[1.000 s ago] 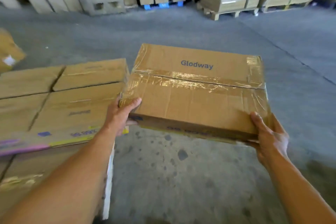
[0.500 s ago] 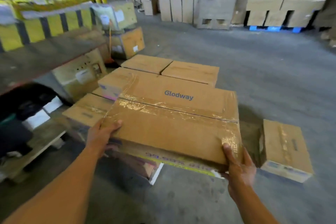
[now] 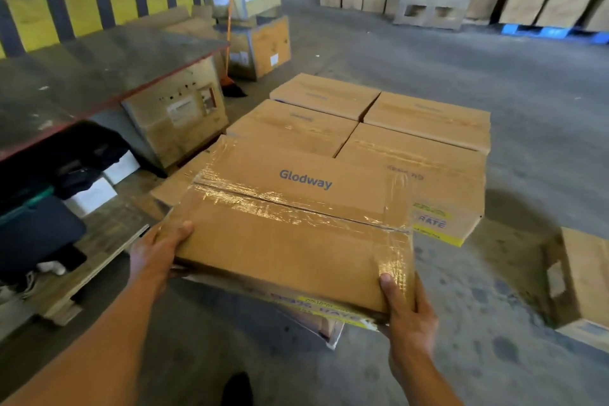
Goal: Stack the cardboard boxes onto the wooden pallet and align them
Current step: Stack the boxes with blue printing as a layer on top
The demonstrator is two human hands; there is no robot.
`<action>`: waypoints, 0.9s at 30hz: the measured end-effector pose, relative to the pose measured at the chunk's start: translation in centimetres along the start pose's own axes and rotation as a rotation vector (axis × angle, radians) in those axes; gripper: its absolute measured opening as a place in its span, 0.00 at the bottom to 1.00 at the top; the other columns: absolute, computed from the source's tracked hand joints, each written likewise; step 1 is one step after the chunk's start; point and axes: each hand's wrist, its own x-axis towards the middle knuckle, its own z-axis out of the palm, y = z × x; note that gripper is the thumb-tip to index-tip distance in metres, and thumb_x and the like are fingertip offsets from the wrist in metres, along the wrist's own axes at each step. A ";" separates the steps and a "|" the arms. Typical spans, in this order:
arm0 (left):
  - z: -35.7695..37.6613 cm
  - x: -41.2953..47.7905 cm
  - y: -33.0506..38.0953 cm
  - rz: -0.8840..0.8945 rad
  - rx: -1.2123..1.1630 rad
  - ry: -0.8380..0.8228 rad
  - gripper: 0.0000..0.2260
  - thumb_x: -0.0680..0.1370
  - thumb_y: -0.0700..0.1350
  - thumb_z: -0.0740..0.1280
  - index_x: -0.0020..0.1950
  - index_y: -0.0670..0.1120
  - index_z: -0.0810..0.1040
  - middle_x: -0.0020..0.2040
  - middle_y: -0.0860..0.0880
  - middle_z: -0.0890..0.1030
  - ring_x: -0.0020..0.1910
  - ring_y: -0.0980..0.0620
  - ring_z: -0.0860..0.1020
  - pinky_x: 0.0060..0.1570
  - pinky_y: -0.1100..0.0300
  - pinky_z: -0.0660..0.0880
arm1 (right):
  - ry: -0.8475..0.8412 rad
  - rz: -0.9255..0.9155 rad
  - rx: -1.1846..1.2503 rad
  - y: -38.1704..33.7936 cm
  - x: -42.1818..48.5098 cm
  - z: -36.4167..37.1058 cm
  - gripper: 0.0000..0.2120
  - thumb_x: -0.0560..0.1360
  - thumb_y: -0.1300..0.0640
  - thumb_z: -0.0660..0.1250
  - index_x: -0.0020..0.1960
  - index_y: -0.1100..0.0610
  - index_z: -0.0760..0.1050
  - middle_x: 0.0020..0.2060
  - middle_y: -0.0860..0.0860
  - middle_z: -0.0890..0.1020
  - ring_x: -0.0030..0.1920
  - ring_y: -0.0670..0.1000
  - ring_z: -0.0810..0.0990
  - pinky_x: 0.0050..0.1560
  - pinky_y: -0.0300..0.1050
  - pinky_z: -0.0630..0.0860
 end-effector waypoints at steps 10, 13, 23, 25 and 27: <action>-4.4 27.2 2.5 -0.105 0.129 -0.087 0.28 0.74 0.50 0.76 0.72 0.46 0.74 0.64 0.42 0.76 0.57 0.42 0.75 0.51 0.47 0.77 | 0.189 0.126 -0.086 7.9 -0.9 23.4 0.44 0.61 0.35 0.79 0.74 0.43 0.71 0.63 0.47 0.80 0.63 0.55 0.79 0.65 0.62 0.76; -3.8 32.8 1.4 -0.150 0.131 -0.114 0.30 0.73 0.50 0.77 0.72 0.47 0.73 0.64 0.44 0.76 0.57 0.41 0.76 0.45 0.48 0.79 | 0.229 0.136 -0.113 9.2 0.3 27.2 0.47 0.60 0.32 0.79 0.75 0.42 0.69 0.64 0.46 0.81 0.62 0.54 0.80 0.64 0.62 0.77; 0.8 43.2 -2.4 -0.275 0.091 -0.285 0.26 0.75 0.48 0.75 0.72 0.52 0.73 0.63 0.47 0.76 0.57 0.44 0.76 0.41 0.47 0.82 | 0.343 0.162 -0.297 10.3 5.6 33.2 0.29 0.74 0.49 0.75 0.72 0.39 0.70 0.49 0.37 0.82 0.53 0.53 0.83 0.44 0.55 0.84; 1.4 44.3 -3.1 -0.287 0.067 -0.258 0.26 0.74 0.46 0.76 0.71 0.52 0.74 0.65 0.48 0.75 0.61 0.43 0.74 0.46 0.43 0.82 | 0.363 0.176 -0.301 10.8 6.4 33.5 0.34 0.73 0.49 0.76 0.76 0.45 0.68 0.53 0.41 0.81 0.56 0.55 0.82 0.51 0.59 0.84; 1.9 45.0 -3.3 -0.296 0.049 -0.255 0.23 0.74 0.46 0.76 0.68 0.54 0.75 0.64 0.50 0.76 0.63 0.43 0.73 0.50 0.40 0.81 | 0.369 0.199 -0.281 11.0 7.0 34.0 0.36 0.72 0.48 0.76 0.77 0.46 0.66 0.56 0.42 0.78 0.60 0.56 0.80 0.59 0.61 0.81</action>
